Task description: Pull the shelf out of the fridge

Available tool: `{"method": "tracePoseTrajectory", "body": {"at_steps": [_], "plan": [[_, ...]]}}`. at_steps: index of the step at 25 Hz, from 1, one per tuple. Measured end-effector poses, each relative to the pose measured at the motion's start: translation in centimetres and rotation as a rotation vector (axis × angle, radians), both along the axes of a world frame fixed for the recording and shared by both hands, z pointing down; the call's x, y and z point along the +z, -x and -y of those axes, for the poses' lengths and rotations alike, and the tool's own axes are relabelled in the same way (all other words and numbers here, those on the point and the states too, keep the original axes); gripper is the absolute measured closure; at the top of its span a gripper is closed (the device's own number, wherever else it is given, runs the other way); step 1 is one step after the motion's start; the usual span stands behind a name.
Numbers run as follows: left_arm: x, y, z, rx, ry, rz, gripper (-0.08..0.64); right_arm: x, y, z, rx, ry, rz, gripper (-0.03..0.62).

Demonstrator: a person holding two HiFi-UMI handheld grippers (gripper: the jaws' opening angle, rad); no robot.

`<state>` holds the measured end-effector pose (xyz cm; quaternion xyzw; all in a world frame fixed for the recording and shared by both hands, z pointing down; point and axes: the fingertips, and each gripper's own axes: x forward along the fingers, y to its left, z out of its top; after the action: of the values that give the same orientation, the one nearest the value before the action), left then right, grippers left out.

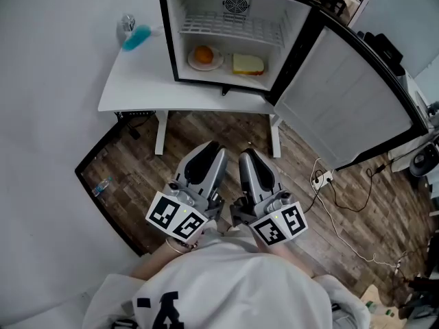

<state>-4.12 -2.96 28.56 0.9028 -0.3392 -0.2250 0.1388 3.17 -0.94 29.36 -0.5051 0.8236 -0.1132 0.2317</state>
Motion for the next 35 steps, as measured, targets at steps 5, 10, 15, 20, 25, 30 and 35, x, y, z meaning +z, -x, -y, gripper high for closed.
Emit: {"method": "tracePoseTrajectory", "body": {"at_steps": [5, 10, 15, 20, 25, 30, 35], "plan": [[-0.4, 1.0, 0.8, -0.016, -0.014, -0.002, 0.479, -0.7, 0.8, 0.6, -0.005, -0.019, -0.021, 0.538], [-0.2, 1.3, 1.4, -0.001, -0.014, -0.004, 0.479, -0.1, 0.8, 0.9, 0.022, -0.006, -0.017, 0.538], [0.8, 1.3, 2.6, 0.003, 0.014, -0.011, 0.479, 0.8, 0.4, 2.1, 0.031, 0.021, -0.005, 0.538], [1.1, 1.8, 4.6, -0.012, 0.023, -0.023, 0.479, 0.8, 0.7, 4.3, 0.015, 0.014, 0.003, 0.538], [0.4, 2.5, 7.8, -0.048, 0.004, -0.021, 0.479, -0.2, 1.1, 7.8, -0.014, -0.021, -0.003, 0.538], [0.0, 1.7, 12.2, -0.063, -0.019, -0.008, 0.479, -0.3, 0.5, 12.3, -0.029, -0.031, -0.006, 0.538], [0.4, 0.3, 17.1, -0.057, -0.014, 0.004, 0.479, -0.1, -0.9, 17.4, -0.026, -0.027, -0.002, 0.538]]}}
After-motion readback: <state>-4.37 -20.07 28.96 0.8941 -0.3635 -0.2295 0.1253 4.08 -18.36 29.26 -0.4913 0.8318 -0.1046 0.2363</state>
